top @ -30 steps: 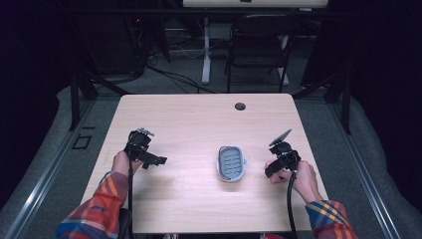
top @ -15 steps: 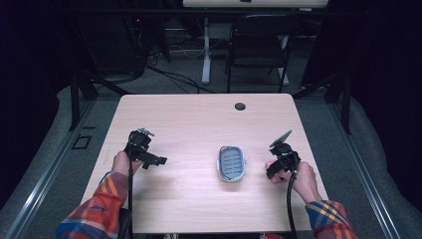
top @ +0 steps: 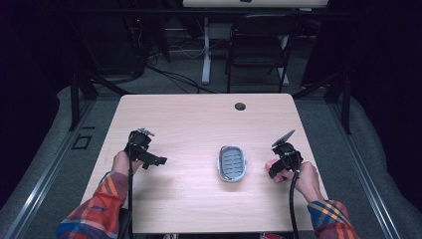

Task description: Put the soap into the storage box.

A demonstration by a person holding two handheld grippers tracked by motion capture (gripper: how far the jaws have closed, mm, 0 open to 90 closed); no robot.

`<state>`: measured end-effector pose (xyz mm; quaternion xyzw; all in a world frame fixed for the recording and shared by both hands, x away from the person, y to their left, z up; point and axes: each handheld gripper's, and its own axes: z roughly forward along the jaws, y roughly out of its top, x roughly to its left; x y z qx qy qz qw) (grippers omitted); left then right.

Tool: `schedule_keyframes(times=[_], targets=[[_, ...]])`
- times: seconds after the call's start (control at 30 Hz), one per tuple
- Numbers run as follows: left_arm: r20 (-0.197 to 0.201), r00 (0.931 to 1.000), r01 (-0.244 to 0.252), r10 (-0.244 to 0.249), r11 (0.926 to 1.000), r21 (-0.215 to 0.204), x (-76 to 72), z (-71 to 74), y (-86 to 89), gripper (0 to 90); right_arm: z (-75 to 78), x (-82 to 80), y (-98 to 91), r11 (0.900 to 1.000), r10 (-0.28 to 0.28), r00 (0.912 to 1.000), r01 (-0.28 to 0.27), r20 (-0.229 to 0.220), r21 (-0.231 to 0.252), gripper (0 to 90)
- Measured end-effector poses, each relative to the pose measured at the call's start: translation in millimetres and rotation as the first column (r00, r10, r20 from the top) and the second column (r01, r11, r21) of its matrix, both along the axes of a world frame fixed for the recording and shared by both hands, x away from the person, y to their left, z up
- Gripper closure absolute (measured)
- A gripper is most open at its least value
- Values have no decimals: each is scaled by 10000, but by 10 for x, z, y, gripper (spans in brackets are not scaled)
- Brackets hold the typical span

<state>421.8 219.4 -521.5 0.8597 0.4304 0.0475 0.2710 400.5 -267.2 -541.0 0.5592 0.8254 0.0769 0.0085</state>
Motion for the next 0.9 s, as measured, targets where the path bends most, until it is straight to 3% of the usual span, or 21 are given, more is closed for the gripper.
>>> schedule_keyframes(times=[0.03, 0.07, 0.3, 0.6, 0.63, 0.9], targets=[[27, 10000, 6, -6, 10000, 37, -1, 3, -1, 0, -50, -32, 18, 9963, -622, 9966, 588, 546, 626, 367], [47, 10000, 22, -22, 10000, 68, 0, 5, -1, 0, -4, -17, -2, 9992, -299, 9991, 290, 301, 273, 367], [51, 10000, -5, 4, 10000, 51, -8, 9, -2, 0, 104, -35, -48, 9982, -342, 9981, 315, 521, 517, 368], [56, 10000, 6, -6, 10000, 59, -10, 10, -6, 0, 197, -46, -73, 9991, -93, 9983, 69, 569, 427, 368], [49, 10000, 44, -45, 10000, 73, -11, 10, -9, 0, 181, -59, -68, 9973, -340, 9965, 289, 758, 671, 368], [31, 10000, 63, -63, 10000, 62, -4, 3, -11, 0, 228, -41, -46, 9997, 112, 9989, -122, 465, 207, 369]])
